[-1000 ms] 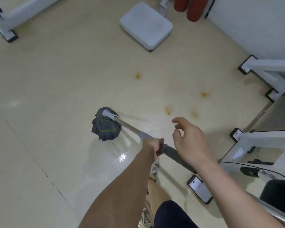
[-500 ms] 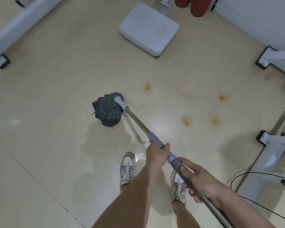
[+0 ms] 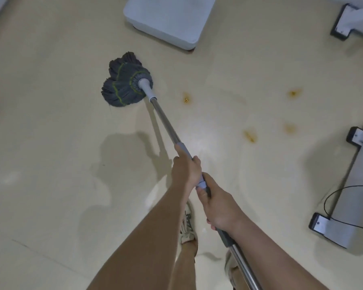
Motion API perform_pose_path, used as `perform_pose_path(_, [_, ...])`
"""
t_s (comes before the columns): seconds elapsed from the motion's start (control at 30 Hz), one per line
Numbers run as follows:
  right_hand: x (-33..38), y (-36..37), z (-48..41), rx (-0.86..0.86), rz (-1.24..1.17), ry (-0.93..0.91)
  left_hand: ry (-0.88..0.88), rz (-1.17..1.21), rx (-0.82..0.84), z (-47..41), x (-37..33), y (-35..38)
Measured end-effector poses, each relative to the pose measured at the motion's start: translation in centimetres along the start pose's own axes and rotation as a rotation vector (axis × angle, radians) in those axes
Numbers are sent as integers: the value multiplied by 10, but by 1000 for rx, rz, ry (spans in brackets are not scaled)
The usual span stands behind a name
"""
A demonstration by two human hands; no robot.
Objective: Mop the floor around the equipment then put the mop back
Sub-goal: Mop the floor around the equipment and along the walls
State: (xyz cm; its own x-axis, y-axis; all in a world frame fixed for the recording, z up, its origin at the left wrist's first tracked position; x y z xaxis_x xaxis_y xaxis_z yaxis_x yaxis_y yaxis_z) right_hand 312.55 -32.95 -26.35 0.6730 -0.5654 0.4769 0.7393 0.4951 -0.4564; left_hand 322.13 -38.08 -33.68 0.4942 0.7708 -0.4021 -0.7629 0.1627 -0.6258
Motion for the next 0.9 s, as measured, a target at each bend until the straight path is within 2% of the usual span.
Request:
perform_pose_path(0.1, [-30,-1,11,-61,73,11,-13,-95,36,19,-2,25])
perform_pose_path(0.17, [-50,-13,28,-33,82,64,-1,-167,79,42,-6,41])
perform_pose_path(0.23, [-66,-30,48,5,-53,195,0,-220,130,67,-9,59])
perform_pose_path(0.33, [-83,-62,74,12,-340,485,34,-225,242,107,-18,77])
perform_pose_path(0.47, [-104,-80,60,19,-417,541,148,-268,372,126,-24,86])
perform_pose_path(0.53, [-100,-70,36,66,-434,497,154,-284,306,108,-27,81])
perform_pose_path(0.67, [-79,-52,-26,68,-356,239,148,-287,153,44,-43,78])
perform_pose_path(0.77, [-78,-62,-65,32,-318,165,117,-309,107,10,-63,94])
perform_pose_path(0.9, [-115,-98,-80,32,-283,164,88,-268,1,24,-90,132])
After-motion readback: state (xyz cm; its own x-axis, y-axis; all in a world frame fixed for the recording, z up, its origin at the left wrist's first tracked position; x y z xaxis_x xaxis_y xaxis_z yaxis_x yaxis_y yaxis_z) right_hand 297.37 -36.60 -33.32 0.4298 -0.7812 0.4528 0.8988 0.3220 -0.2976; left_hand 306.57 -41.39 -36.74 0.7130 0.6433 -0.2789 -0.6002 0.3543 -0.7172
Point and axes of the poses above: each hand's wrist, its own z-axis away from the middle knuckle, its own y-axis out of the palm, x = y × z, the point moved 1 cm from there along -z, towards the middle knuckle, and after that the axes turned 12 degrees about -x, right-handed, at the moved point
